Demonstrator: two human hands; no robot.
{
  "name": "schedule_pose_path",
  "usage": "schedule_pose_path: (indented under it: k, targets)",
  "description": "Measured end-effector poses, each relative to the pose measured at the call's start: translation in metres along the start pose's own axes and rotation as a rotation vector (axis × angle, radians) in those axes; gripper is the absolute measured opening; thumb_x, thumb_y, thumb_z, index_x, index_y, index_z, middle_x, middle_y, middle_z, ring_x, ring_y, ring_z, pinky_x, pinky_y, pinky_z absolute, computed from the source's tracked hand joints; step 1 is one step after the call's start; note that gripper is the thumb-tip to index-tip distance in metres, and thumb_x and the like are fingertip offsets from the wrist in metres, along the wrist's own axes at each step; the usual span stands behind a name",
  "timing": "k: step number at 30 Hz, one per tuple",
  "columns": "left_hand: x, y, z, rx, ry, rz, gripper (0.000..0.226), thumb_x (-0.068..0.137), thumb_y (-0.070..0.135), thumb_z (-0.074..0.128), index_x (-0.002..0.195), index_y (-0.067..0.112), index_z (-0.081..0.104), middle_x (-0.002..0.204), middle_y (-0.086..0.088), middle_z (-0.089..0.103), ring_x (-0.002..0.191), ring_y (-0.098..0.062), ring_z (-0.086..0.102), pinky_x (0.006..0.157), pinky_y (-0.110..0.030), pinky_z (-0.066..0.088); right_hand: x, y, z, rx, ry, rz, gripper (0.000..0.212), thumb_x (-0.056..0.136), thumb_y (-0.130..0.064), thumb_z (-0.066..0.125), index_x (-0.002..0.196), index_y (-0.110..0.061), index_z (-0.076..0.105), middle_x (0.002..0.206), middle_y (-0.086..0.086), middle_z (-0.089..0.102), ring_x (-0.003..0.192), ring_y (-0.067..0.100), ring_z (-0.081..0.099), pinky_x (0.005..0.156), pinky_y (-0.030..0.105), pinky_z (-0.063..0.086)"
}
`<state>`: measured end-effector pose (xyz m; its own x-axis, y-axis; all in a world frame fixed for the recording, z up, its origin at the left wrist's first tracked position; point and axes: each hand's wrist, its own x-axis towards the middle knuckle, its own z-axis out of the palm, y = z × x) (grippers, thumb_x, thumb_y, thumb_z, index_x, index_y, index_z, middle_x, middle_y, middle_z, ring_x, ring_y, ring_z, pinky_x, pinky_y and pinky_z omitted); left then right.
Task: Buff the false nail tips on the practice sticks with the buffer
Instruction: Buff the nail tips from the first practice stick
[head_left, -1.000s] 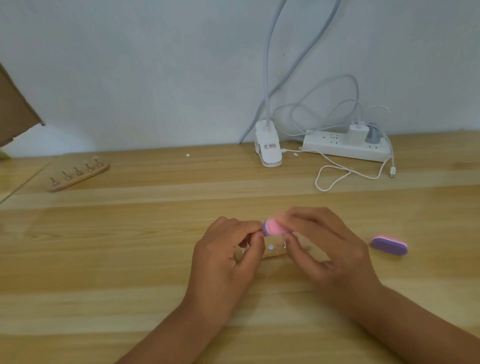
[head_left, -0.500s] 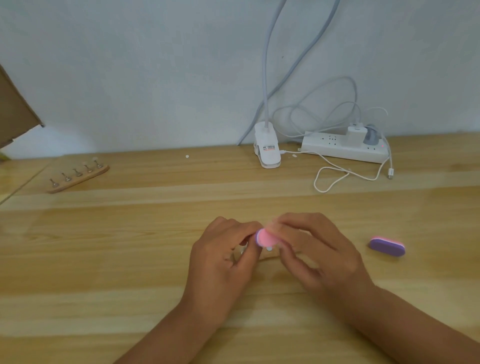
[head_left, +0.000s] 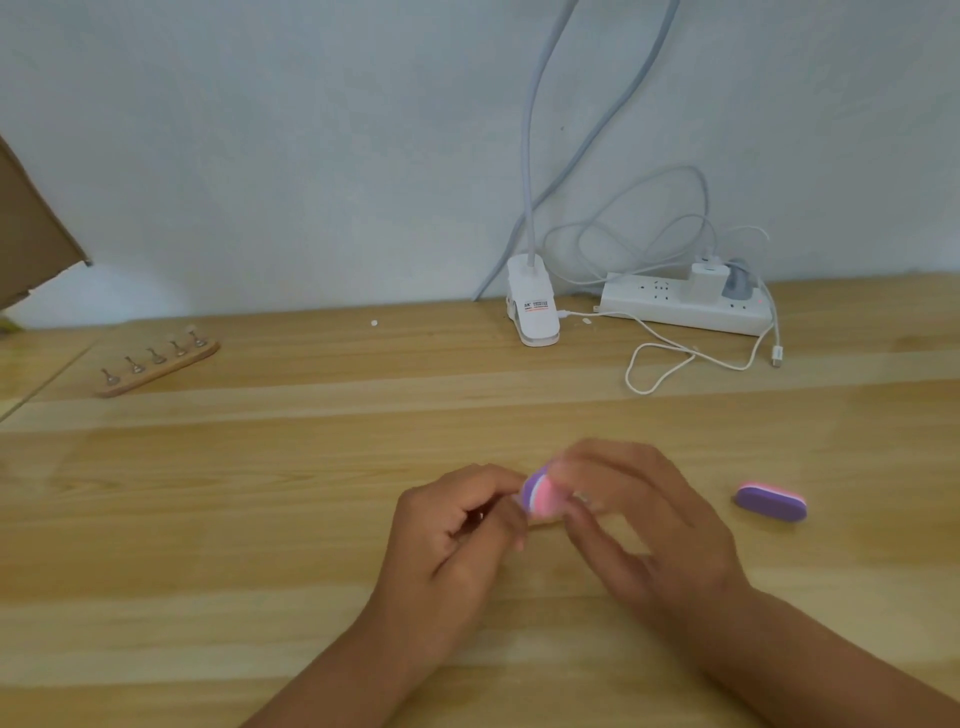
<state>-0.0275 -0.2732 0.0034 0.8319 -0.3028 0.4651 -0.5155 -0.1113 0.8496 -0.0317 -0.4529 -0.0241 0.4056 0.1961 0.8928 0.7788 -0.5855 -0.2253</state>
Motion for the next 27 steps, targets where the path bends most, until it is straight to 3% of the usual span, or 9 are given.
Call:
schedule_pose_path:
  k: [2,6,10,14,18,22,27]
  targets:
    - [-0.001,-0.001,0.000,-0.020,-0.028,-0.007,0.021,0.089,0.026,0.052,0.072,0.030,0.064,0.060,0.006,0.055,0.060,-0.011,0.051,0.059,-0.024,0.040,-0.001,0.000,0.001,0.000,-0.051,-0.042,0.036,0.091,0.002,0.064,0.123,-0.013,0.060,0.122,0.002,0.059,0.112,0.010,0.060,0.099,0.021,0.045]
    - [-0.002,-0.004,-0.001,-0.071,-0.019,-0.050,0.023,0.089,0.029,0.050,0.074,0.021,0.065,0.058,0.003,0.051,0.058,-0.012,0.048,0.059,-0.025,0.038,0.003,0.009,-0.003,-0.046,0.050,0.080,0.028,0.094,-0.005,0.062,0.121,-0.013,0.060,0.116,0.000,0.060,0.108,0.012,0.060,0.098,0.020,0.045]
    - [-0.002,-0.005,0.001,-0.084,-0.051,-0.035,0.024,0.090,0.026,0.051,0.068,0.021,0.060,0.058,0.005,0.050,0.058,-0.013,0.046,0.058,-0.024,0.038,-0.001,-0.001,-0.002,-0.013,-0.057,-0.083,0.035,0.095,-0.004,0.065,0.128,-0.012,0.059,0.122,0.003,0.060,0.114,0.008,0.059,0.099,0.020,0.045]
    - [-0.003,-0.008,0.001,-0.099,-0.044,-0.053,0.022,0.090,0.026,0.050,0.075,0.021,0.065,0.058,0.004,0.052,0.058,-0.013,0.049,0.060,-0.025,0.038,0.005,0.011,-0.003,-0.074,0.039,0.061,0.032,0.093,-0.002,0.063,0.123,-0.012,0.060,0.113,0.003,0.062,0.106,0.015,0.061,0.098,0.022,0.046]
    - [-0.001,-0.008,0.002,-0.122,-0.054,-0.057,0.026,0.090,0.028,0.051,0.072,0.011,0.062,0.058,0.000,0.050,0.057,-0.017,0.045,0.058,-0.024,0.037,-0.002,0.000,-0.001,-0.040,-0.063,-0.077,0.036,0.091,0.002,0.065,0.125,-0.009,0.060,0.120,0.005,0.060,0.112,0.013,0.060,0.100,0.022,0.046]
    - [-0.003,-0.009,-0.001,-0.203,-0.061,-0.103,0.022,0.087,0.027,0.050,0.074,0.018,0.065,0.058,-0.005,0.048,0.058,-0.010,0.044,0.059,-0.018,0.035,0.003,0.011,-0.002,-0.107,0.028,0.056,0.036,0.089,0.004,0.066,0.120,-0.012,0.060,0.113,0.003,0.062,0.109,0.013,0.059,0.100,0.019,0.043]
    - [-0.002,-0.007,-0.001,-0.173,-0.111,-0.057,0.027,0.092,0.026,0.049,0.074,0.008,0.059,0.061,0.009,0.046,0.058,-0.008,0.040,0.058,-0.017,0.033,-0.002,0.001,-0.001,-0.043,-0.087,-0.113,0.034,0.092,0.002,0.063,0.124,-0.008,0.060,0.122,0.005,0.058,0.110,0.017,0.059,0.100,0.023,0.045]
